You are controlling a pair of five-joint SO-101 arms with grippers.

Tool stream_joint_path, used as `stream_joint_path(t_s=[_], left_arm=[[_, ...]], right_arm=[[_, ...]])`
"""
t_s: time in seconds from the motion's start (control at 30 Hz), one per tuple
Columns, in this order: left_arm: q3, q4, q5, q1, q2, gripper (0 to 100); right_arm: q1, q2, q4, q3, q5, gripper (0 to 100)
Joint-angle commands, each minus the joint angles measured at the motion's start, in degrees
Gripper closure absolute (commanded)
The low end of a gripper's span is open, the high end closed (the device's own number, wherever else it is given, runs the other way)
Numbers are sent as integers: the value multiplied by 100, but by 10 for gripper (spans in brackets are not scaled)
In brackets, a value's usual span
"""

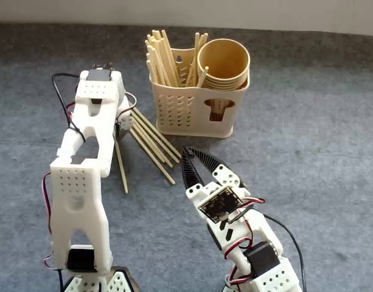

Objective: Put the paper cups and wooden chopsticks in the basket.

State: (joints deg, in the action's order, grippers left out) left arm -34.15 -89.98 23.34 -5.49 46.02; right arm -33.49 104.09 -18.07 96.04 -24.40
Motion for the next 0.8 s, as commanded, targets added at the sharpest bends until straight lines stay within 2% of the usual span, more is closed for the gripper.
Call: stream_joint_path(t_s=[0.0, 0.13, 0.43, 0.77], left_arm=[[453, -70, 53, -31, -971, 995], [1508, 325, 53, -13, -1895, 995], [4303, 2347, 26, 13, -4549, 995], [5789, 3385, 26, 31, -6580, 995]], right_arm=[[40, 57, -22, 558, -62, 992], [40, 57, -22, 558, -62, 992], [40, 57, -22, 558, -62, 992], [31, 57, -22, 558, -53, 992]])
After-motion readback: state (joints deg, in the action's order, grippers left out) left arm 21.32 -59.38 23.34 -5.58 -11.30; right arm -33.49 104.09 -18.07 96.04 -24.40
